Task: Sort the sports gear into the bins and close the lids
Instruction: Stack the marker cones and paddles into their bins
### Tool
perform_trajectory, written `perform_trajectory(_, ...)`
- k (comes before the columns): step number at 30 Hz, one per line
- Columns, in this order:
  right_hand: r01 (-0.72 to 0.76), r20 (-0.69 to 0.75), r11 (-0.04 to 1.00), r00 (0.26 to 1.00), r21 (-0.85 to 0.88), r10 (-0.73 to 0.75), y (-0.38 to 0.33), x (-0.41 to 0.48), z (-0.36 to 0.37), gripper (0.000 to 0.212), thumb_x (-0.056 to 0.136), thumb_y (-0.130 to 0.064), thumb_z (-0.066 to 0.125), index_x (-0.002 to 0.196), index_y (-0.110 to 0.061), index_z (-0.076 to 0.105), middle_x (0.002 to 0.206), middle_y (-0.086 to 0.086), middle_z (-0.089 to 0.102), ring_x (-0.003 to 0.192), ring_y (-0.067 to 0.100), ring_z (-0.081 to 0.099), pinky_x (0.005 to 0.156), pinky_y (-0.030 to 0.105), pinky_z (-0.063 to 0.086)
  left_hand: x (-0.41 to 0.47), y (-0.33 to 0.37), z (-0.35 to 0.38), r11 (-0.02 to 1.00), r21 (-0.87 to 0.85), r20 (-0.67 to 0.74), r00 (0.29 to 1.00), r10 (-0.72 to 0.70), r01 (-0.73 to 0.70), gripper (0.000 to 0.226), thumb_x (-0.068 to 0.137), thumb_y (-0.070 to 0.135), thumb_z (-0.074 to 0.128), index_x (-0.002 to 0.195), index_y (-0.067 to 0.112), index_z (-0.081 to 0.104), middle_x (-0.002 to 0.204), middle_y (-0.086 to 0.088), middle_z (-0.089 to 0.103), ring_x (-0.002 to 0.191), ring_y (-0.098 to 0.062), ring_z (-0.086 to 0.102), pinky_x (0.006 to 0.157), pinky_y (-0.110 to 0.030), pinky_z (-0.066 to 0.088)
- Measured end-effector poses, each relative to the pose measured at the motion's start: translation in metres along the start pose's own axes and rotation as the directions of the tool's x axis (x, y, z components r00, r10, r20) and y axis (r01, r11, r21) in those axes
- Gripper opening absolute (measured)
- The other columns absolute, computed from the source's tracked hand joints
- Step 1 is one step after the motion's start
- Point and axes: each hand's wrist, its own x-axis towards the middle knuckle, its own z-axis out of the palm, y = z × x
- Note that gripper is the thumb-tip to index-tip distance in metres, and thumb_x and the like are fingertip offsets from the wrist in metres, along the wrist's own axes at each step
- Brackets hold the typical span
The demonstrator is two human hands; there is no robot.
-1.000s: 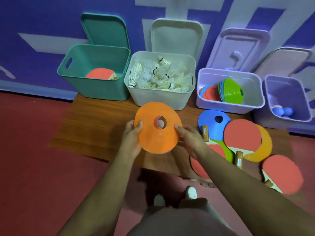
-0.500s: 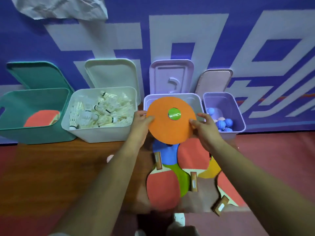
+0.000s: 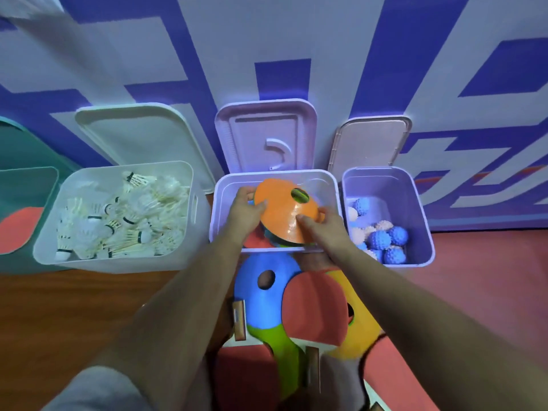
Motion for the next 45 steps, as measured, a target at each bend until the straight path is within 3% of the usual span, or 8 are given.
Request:
perform_trajectory(4, 0.054, 0.051, 0.976, 0.998, -0.212, -0.044, 0.016, 0.024, 0.006, 0.061, 0.084, -0.042, 0.070, 0.127, -0.004, 0.048, 0.127, 0.020, 0.052, 0.120, 0.034, 0.050, 0.101, 0.042, 0.043, 0.016, -0.020, 0.013, 0.970, 0.244, 0.007, 1.000, -0.012, 0.010, 0.040, 0.084, 0.016, 0.072, 0.117, 0.006, 0.052, 0.116, -0.013, 0.064, 0.107, -0.030, 0.061, 0.094, -0.042, 0.048)
perform_trajectory(9, 0.157, 0.235, 0.869, 0.971, -0.468, -0.049, 0.018, 0.035, 0.015, 0.045, 0.089, -0.027, 0.061, 0.124, -0.002, 0.048, 0.120, 0.021, 0.060, 0.112, 0.038, 0.057, 0.084, 0.037, 0.045, 0.020, -0.038, 0.020, 0.884, 0.468, 0.044, 0.998, -0.035, 0.010, 0.045, 0.087, 0.018, 0.068, 0.125, 0.006, 0.049, 0.127, -0.011, 0.059, 0.117, -0.029, 0.054, 0.082, -0.027, 0.035)
perform_trajectory(13, 0.253, 0.160, 0.872, 0.966, -0.419, -0.204, 0.020, 0.028, 0.009, 0.032, 0.090, -0.017, 0.055, 0.118, -0.001, 0.055, 0.116, 0.022, 0.061, 0.111, 0.037, 0.054, 0.086, 0.037, 0.041, 0.013, -0.037, 0.017, 0.836, 0.548, -0.009, 1.000, -0.010, 0.013, 0.044, 0.085, 0.021, 0.068, 0.121, 0.003, 0.050, 0.121, -0.018, 0.058, 0.111, -0.036, 0.054, 0.085, -0.036, 0.040)
perform_trajectory(18, 0.350, 0.030, 0.904, 0.935, -0.246, -0.354, 0.027, -0.021, -0.010, 0.027, 0.091, -0.019, 0.058, 0.115, -0.007, 0.060, 0.113, 0.013, 0.060, 0.105, 0.026, 0.057, 0.091, 0.034, 0.043, -0.045, -0.023, -0.005, 0.936, 0.350, -0.087, 0.993, 0.073, -0.038, 0.019, 0.085, 0.017, 0.061, 0.104, 0.014, 0.058, 0.102, -0.005, 0.062, 0.093, -0.023, 0.061, 0.081, -0.035, 0.048)
perform_trajectory(22, 0.280, 0.007, 0.943, 0.959, -0.178, -0.283, 0.051, -0.069, -0.015, 0.019, 0.086, -0.018, 0.059, 0.102, -0.008, 0.064, 0.099, 0.009, 0.065, 0.094, 0.024, 0.060, 0.085, 0.036, 0.048, -0.112, -0.035, -0.016, 0.965, 0.242, -0.018, 0.994, 0.109, -0.101, 0.008, 0.087, 0.011, 0.053, 0.089, 0.018, 0.057, 0.077, 0.003, 0.058, 0.073, -0.019, 0.056, 0.066, -0.030, 0.044)
perform_trajectory(34, -0.261, -0.150, 0.926, 0.962, -0.273, 0.227, 0.144, -0.128, -0.007, 0.054, 0.083, -0.027, 0.067, 0.125, 0.003, 0.050, 0.121, 0.026, 0.055, 0.121, 0.038, 0.043, 0.100, 0.040, 0.037, -0.173, -0.100, 0.039, 0.876, 0.443, 0.300, 0.889, -0.345, 0.191, 0.040, 0.089, 0.029, 0.060, 0.125, 0.012, 0.052, 0.111, -0.008, 0.065, 0.100, -0.030, 0.064, 0.084, -0.034, 0.047)
perform_trajectory(40, -0.330, -0.171, 0.926, 0.938, -0.182, 0.301, 0.149, -0.129, -0.008, 0.043, 0.081, -0.026, 0.065, 0.117, -0.005, 0.057, 0.110, 0.024, 0.061, 0.117, 0.037, 0.047, 0.091, 0.036, 0.041, -0.175, -0.102, 0.052, 0.859, 0.465, 0.237, 0.905, -0.353, 0.214, 0.016, 0.084, 0.021, 0.063, 0.076, 0.014, 0.051, 0.074, -0.004, 0.054, 0.065, -0.020, 0.052, 0.049, -0.026, 0.035)
perform_trajectory(45, -0.292, -0.132, 0.949, 0.952, -0.118, 0.277, 0.148, -0.141, -0.002, 0.047, 0.082, -0.017, 0.067, 0.122, -0.003, 0.048, 0.109, 0.020, 0.062, 0.110, 0.035, 0.053, 0.078, 0.033, 0.039, -0.184, -0.102, 0.066, 0.842, 0.500, 0.196, 0.920, -0.338, 0.203, 0.050, 0.084, 0.024, 0.064, 0.129, 0.005, 0.052, 0.126, -0.017, 0.047, 0.116, -0.031, 0.051, 0.096, -0.032, 0.044)
